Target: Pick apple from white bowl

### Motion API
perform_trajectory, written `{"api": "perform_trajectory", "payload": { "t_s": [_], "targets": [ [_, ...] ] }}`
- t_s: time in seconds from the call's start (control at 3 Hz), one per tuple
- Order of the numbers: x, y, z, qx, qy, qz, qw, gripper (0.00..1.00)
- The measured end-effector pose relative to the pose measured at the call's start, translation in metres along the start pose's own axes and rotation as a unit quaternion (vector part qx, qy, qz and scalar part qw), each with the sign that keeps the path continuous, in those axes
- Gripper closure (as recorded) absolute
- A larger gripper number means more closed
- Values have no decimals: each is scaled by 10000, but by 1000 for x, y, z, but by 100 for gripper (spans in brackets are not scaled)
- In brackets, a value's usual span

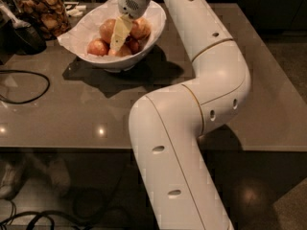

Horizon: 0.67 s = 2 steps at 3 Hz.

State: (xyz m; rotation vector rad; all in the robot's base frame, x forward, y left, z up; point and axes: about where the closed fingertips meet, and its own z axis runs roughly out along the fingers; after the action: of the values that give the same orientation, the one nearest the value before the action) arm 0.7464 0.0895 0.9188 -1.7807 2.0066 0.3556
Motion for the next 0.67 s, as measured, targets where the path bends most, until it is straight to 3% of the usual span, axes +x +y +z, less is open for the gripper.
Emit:
{"api": "perform_trajectory", "payload": {
  "t_s": [0.33, 0.67],
  "targets": [
    [5, -2, 2, 12, 22, 12, 10000, 24],
    [5, -2, 2, 13, 23, 12, 10000, 42]
  ]
}}
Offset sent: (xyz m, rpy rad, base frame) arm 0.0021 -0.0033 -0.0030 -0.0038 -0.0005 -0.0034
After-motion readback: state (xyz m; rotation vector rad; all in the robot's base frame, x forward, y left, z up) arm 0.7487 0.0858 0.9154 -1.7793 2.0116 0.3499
